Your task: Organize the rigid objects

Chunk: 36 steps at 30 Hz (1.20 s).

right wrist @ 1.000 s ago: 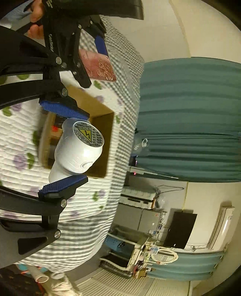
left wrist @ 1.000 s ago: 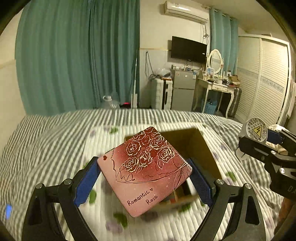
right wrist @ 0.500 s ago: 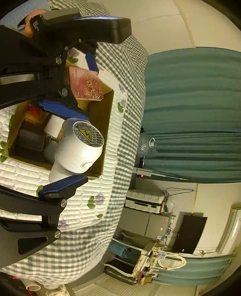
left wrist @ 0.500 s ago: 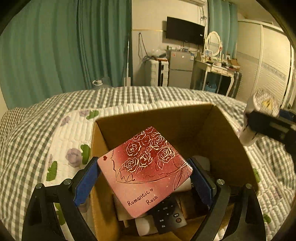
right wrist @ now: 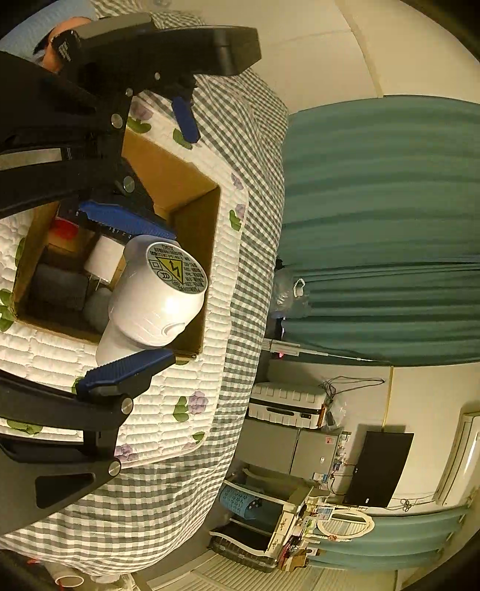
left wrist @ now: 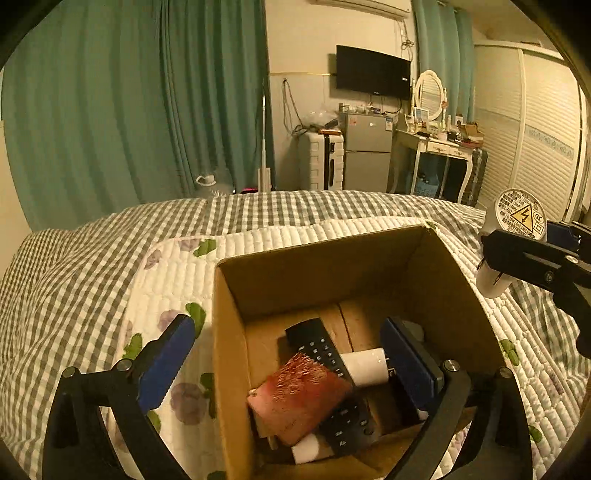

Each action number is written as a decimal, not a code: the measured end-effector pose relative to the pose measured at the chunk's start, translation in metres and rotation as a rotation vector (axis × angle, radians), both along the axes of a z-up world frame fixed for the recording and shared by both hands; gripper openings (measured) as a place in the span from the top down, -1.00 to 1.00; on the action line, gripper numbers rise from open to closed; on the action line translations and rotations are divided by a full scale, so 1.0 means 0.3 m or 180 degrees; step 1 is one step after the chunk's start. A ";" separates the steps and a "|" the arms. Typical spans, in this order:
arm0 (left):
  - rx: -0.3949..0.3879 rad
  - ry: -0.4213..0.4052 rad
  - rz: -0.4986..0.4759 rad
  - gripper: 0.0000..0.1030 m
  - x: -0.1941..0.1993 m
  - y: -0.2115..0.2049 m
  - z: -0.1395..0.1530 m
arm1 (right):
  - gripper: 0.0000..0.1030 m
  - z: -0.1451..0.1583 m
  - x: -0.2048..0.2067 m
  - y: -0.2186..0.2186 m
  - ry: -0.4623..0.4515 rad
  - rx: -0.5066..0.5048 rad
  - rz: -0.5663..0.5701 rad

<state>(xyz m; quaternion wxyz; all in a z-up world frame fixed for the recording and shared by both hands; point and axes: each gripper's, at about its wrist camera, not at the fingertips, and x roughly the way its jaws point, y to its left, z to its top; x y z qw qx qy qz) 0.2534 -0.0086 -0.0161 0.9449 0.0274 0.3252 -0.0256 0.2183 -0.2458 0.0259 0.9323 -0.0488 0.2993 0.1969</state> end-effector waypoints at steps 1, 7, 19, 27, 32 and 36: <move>-0.0015 0.0003 0.0013 -0.98 -0.002 0.007 0.004 | -0.17 0.006 -0.004 0.005 0.0002 -0.0001 0.0004; -0.0056 -0.0076 0.0098 -0.98 -0.032 0.065 0.024 | -0.17 0.006 0.023 0.065 -0.0017 -0.0107 0.0050; -0.0166 -0.0240 0.0356 -0.98 -0.094 0.181 0.092 | -0.66 -0.127 0.150 0.190 0.0282 -0.0377 -0.0017; -0.0121 -0.0660 0.0236 -0.98 -0.337 0.163 0.306 | -0.73 0.045 -0.050 0.083 0.0068 -0.0094 -0.0233; -0.0058 -0.1048 0.0090 -0.99 -0.585 0.117 0.443 | -1.00 0.239 -0.301 -0.004 -0.0285 -0.0077 -0.0362; -0.0030 -0.1315 0.0053 -0.99 -0.758 0.071 0.502 | -1.00 0.345 -0.544 -0.089 -0.0690 0.0064 -0.0610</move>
